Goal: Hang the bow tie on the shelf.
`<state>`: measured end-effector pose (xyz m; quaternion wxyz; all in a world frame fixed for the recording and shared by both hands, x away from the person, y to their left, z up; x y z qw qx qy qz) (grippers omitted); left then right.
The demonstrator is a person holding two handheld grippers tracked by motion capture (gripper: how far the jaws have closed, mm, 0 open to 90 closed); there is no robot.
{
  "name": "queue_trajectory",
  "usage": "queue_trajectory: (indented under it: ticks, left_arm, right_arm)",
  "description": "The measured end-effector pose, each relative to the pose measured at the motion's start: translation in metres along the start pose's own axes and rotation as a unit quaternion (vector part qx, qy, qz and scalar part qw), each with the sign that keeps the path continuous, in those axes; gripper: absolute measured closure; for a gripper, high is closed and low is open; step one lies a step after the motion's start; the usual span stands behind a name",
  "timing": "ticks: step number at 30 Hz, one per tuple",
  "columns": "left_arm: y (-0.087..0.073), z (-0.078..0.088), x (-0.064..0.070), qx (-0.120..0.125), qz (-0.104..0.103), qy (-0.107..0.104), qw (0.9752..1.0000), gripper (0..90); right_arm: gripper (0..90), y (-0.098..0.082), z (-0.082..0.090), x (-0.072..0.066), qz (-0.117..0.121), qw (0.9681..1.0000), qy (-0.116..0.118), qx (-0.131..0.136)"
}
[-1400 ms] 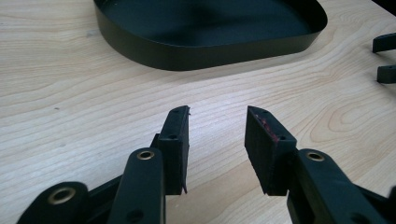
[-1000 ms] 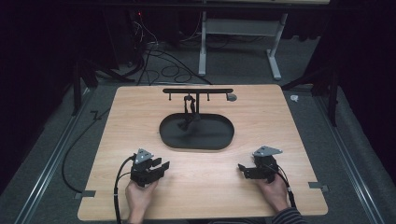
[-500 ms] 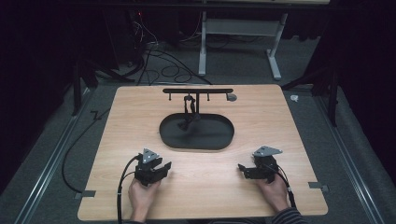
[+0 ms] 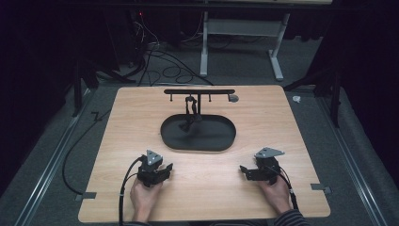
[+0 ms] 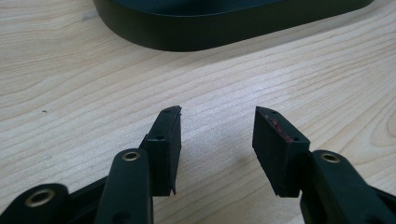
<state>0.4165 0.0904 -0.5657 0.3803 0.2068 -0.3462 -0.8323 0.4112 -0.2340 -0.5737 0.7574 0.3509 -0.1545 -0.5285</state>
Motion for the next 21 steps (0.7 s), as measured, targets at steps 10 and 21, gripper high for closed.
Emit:
queue_trajectory:
  ticks: [10,21]
  left_arm:
    - [-0.0061,-0.0030,-0.0017,0.009,-0.016,0.024,0.9995,45.3]
    - [-0.0058,-0.0043,-0.0044,0.007,-0.010,0.032,0.9994,41.0]
  right_arm:
    - [19.7,0.0001,-0.0001,-0.0001,0.000,1.0000,0.000,0.001]
    - [19.7,0.0001,-0.0002,-0.0002,0.000,1.0000,0.000,0.001]
Point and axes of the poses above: each handheld gripper's, and its own axes: z roughly backward along the jaws, y roughly out of its top, x roughly to its right, the point moved 10 cm from there along -z, roughly forward along the jaws, and after that the axes turned 12 degrees about -z, right-handed, at the moved point
